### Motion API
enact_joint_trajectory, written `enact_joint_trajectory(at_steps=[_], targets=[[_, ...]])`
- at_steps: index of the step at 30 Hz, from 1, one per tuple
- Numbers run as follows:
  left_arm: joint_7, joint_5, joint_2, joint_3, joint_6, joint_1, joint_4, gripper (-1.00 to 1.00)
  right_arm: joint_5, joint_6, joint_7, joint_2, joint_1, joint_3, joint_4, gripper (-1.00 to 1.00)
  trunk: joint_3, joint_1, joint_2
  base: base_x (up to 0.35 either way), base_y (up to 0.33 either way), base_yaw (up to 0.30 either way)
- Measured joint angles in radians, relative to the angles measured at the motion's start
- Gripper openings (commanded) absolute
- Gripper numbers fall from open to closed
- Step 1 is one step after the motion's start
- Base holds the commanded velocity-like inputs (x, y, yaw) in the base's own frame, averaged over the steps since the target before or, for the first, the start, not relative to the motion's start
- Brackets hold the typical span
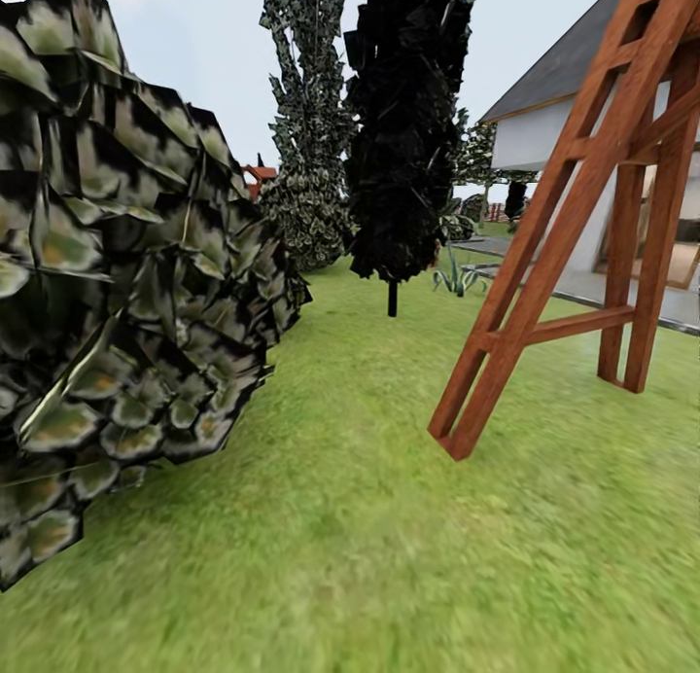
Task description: Take the three Easter eggs out of the wicker basket on the lawn in the garden, then place them on the lawn next to a single tree (choose any tree) so that all three eggs are next to the same tree and none are left in the basket.
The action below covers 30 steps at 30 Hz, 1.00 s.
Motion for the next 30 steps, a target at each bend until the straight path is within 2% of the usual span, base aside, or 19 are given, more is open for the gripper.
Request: enact_joint_trajectory(at_steps=[30], targets=[[0.001,0.000,0.000,0.000,0.000,0.000,0.000,1.00,0.000,-0.001,0.000,0.002,0.000,-0.001,0.001,1.00,0.000,0.000,0.000,0.334,0.000,-0.287]])
